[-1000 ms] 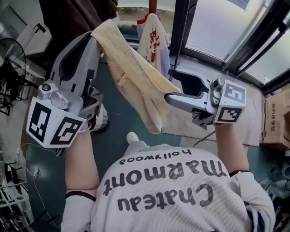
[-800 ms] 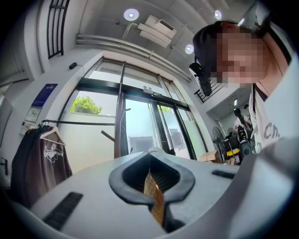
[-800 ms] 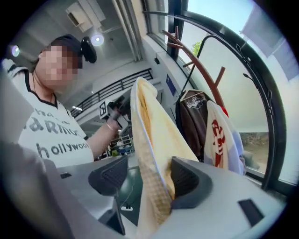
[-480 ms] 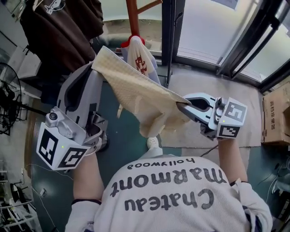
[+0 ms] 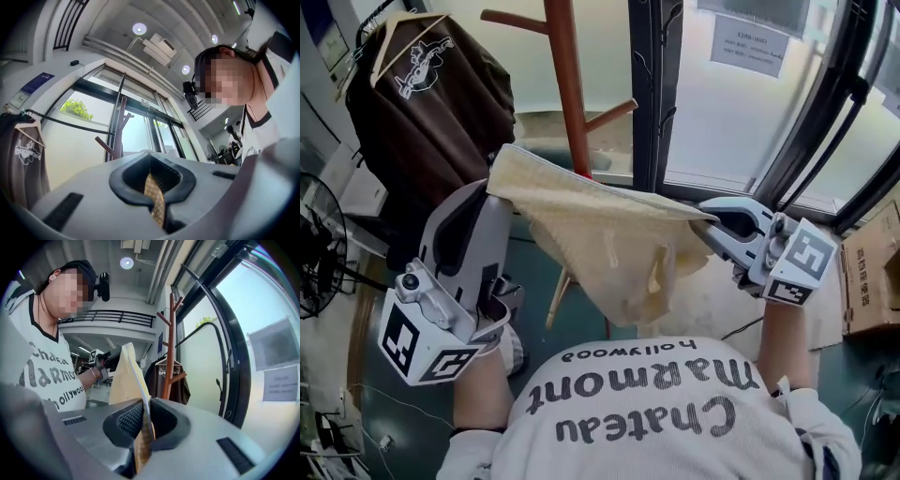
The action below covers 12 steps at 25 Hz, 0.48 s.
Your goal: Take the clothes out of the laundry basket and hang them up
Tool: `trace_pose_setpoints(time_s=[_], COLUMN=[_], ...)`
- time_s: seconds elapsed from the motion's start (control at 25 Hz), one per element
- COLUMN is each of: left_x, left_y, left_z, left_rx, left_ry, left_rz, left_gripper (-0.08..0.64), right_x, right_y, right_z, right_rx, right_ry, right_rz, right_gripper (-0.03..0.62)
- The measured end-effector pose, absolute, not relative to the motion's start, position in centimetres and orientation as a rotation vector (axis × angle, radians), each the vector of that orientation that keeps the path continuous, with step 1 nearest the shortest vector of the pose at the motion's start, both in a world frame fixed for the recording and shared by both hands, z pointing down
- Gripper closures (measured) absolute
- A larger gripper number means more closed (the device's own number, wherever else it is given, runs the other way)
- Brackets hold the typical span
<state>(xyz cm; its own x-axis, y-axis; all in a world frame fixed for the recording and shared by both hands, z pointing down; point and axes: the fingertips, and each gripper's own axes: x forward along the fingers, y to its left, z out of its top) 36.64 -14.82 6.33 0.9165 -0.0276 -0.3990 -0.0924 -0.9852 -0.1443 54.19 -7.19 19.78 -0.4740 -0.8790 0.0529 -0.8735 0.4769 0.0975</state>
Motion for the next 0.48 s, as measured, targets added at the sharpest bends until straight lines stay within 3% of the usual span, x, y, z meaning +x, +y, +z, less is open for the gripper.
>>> trace_pose_setpoints(time_s=[0.24, 0.48], left_x=[40.6, 44.9], left_y=[-14.8, -14.5], left_z=[5.8, 5.7], left_rx=[-2.892, -2.81], left_ry=[0.174, 0.407], left_rz=[0.619, 0.605], left_gripper=[0.546, 0.548], right_x=[59.4, 65.1], right_y=[-9.9, -14.0], right_z=[19.3, 19.3], right_rx=[1.596, 1.467], right_ry=[-2.596, -2.625], right_rz=[-0.167, -0.254], right_gripper=[0.554, 0.509])
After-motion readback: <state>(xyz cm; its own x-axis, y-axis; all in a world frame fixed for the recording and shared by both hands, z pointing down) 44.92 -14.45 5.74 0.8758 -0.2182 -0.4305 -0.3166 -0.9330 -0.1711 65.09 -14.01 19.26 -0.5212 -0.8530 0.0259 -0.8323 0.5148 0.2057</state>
